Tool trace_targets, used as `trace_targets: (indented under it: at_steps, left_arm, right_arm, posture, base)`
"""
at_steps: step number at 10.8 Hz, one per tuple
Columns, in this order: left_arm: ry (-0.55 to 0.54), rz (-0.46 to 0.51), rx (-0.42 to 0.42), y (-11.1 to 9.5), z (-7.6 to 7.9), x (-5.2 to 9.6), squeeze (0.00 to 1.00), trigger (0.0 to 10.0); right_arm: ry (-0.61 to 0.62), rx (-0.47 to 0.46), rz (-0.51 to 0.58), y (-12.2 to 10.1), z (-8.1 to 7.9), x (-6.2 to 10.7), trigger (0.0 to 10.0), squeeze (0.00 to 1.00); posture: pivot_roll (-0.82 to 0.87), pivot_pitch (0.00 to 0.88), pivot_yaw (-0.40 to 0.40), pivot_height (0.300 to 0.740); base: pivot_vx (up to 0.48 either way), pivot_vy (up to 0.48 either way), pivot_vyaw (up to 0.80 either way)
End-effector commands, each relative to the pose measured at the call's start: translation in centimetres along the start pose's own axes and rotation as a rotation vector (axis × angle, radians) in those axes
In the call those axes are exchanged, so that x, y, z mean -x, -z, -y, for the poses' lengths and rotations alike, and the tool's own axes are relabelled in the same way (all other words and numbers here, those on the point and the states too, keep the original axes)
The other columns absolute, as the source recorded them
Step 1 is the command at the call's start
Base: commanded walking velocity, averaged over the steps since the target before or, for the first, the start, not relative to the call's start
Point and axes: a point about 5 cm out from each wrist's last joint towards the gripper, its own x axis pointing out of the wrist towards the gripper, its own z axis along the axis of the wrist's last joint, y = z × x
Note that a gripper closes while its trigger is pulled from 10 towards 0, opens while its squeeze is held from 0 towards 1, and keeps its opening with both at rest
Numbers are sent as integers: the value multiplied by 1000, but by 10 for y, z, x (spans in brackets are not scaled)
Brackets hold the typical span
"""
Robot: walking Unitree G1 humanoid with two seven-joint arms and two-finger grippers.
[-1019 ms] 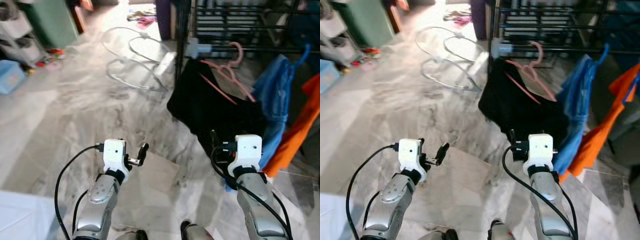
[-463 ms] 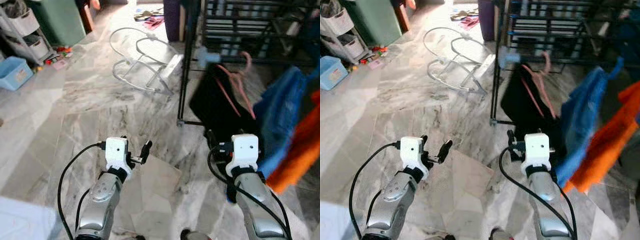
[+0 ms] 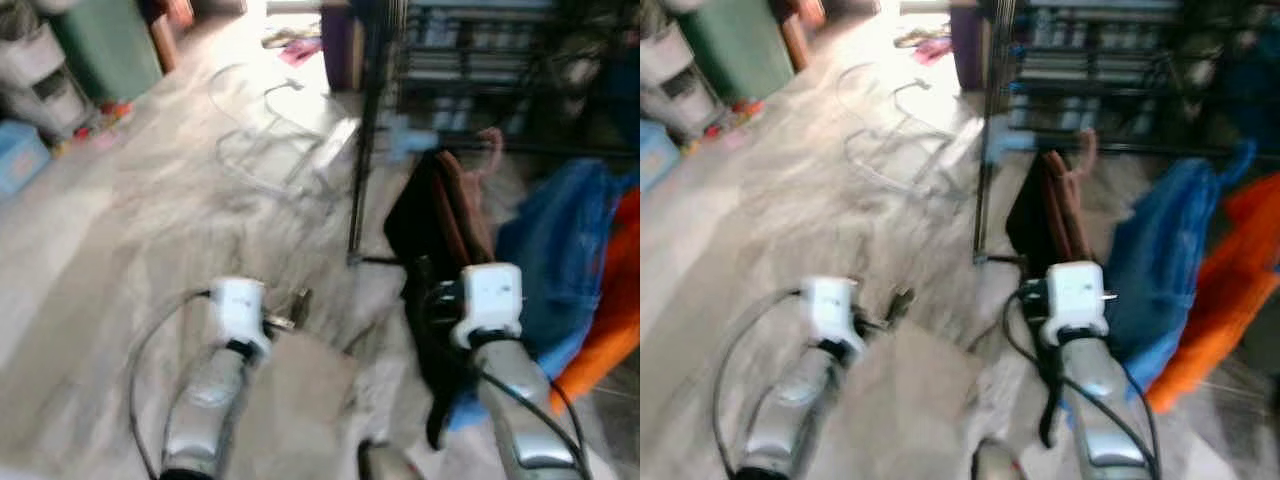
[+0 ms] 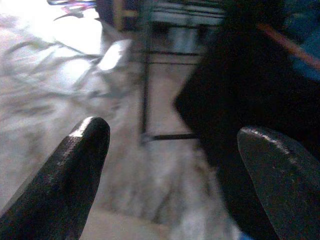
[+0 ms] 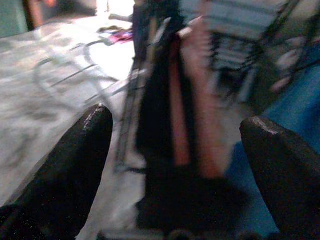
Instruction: Hang hanger
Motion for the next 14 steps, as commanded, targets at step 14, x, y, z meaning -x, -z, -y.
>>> trace_targets:
  at_steps: [14]
  left_arm:
    - [-50,-6,9,6,-11,0,0,10000]
  right_arm:
    - [68,55,-79,-8,-4,-49,10000,0]
  posture:
    - [-177,206,5,740]
  base:
    - [0,0,0]
